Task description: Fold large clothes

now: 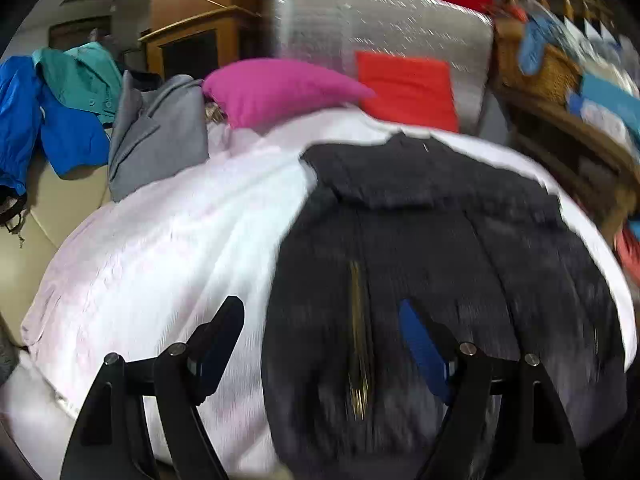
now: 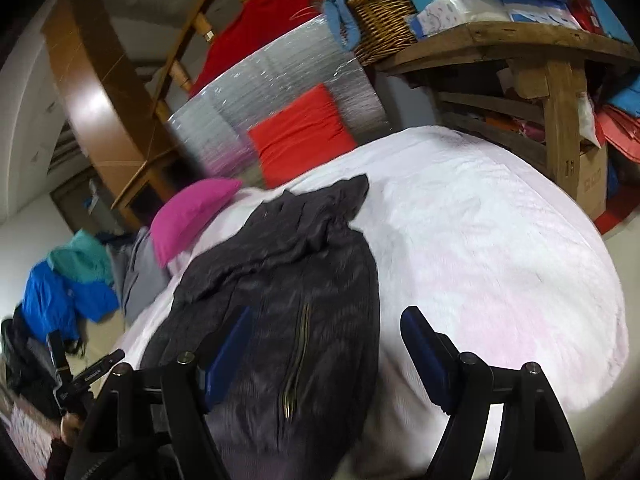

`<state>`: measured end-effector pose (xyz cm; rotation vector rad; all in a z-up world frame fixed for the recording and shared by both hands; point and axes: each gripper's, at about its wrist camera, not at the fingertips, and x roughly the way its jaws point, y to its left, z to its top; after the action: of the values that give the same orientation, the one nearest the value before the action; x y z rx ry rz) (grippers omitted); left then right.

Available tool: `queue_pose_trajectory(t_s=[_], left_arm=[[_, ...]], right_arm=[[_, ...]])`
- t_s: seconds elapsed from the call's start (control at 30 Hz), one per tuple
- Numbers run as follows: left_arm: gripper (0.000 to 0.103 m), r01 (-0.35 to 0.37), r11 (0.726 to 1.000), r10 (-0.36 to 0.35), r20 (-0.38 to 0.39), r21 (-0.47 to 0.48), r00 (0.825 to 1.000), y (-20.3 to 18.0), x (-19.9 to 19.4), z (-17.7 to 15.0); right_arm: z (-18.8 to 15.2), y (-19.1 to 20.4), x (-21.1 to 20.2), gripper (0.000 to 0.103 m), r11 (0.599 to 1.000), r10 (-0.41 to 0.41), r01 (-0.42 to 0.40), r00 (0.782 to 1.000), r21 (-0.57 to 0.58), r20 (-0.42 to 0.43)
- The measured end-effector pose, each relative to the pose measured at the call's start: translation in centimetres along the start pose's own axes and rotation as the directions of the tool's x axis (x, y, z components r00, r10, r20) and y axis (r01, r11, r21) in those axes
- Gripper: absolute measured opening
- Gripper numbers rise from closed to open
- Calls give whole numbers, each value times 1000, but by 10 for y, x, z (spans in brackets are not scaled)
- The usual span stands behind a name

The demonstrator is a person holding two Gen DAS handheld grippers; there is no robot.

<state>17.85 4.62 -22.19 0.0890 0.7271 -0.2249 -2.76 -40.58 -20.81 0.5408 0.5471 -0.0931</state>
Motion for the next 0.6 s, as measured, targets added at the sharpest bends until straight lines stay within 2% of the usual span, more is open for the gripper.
queue_pose_trajectory(t_s=[0.17,0.27,0.43,0.5,0.53,0.6], left_arm=[[81,16,998,-13,-57,59,998,-14,-20,-21],[81,15,999,-10,-93,51,996,-10,-27,-29],[82,-46,999,43,-184,-11,982,13,-28,-31],[82,-66,997,56,-220,-37,974,24,-24,-30],[82,-71,997,58,-259,-42,964,29,-18,-30],[82,-70,996,52,-312,-46,949,34,-9,-30]], right_arm=[[-21,6,-8,79,1000,22,-22,998,-11,-57],[-30,11,-2,79,999,43,-43,995,-5,-92],[-44,18,21,79,999,49,-45,986,29,-161],[-48,19,32,79,998,38,-29,982,53,-186],[-50,19,37,79,998,24,-13,981,58,-193],[-52,17,50,79,995,-60,74,974,60,-218]])
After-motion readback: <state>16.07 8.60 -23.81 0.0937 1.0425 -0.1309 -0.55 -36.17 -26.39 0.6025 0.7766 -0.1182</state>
